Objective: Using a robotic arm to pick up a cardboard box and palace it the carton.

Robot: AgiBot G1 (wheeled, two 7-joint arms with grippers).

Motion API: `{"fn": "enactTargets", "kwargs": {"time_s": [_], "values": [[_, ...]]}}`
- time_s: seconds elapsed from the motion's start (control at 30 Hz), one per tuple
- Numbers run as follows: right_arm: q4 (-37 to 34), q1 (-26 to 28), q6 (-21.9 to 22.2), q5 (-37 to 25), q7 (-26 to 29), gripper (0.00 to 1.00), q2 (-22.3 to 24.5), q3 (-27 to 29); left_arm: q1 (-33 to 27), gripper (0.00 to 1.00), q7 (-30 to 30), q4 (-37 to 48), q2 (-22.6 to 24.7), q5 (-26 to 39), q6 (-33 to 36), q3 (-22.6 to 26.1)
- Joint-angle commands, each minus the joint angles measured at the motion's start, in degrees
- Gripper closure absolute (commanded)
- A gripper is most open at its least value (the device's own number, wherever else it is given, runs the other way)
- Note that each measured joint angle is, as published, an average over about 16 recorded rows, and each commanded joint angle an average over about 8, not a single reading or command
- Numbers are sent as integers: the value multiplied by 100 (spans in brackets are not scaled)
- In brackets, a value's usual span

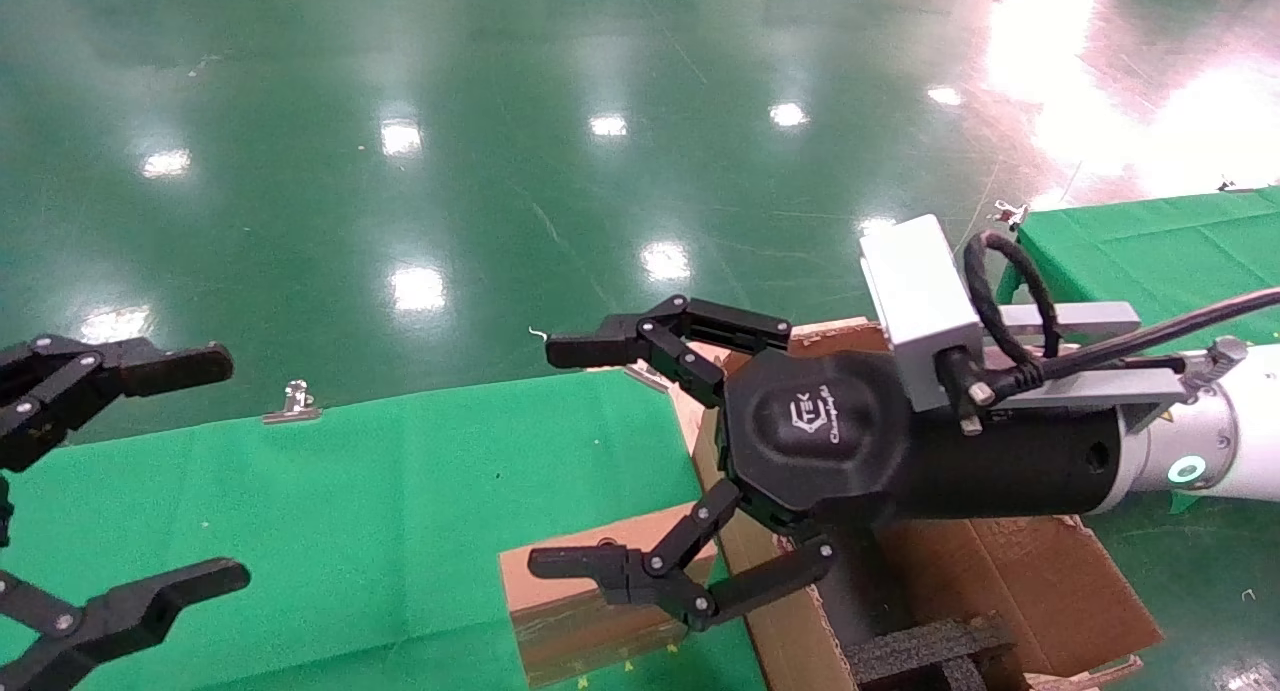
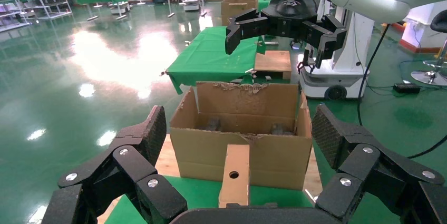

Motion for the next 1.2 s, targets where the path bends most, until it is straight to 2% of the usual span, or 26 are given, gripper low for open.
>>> {"fn": "enactTargets", "kwargs": {"time_s": [0.03, 0.37, 0.4, 0.63, 0.67, 1.0, 1.2], "values": [[0, 0, 0, 0, 0, 0, 0, 0, 0, 0, 0, 0, 0, 0, 0, 0], [0, 0, 0, 0, 0, 0, 0, 0, 0, 1, 0, 0, 0, 0, 0, 0], [0, 0, 0, 0, 0, 0, 0, 0, 0, 8, 0, 0, 0, 0, 0, 0], [0, 0, 0, 0, 0, 0, 0, 0, 0, 94, 0, 0, 0, 0, 0, 0], [1, -1, -1, 1, -2, 0, 0, 2, 0, 100, 0, 0, 0, 0, 0, 0], [-63, 62, -9, -133, 77, 0, 20, -73, 0, 100, 0, 0, 0, 0, 0, 0], [-204, 462, -103, -808, 240, 0, -38, -402, 0, 100, 0, 1, 0, 0, 0, 1]]}}
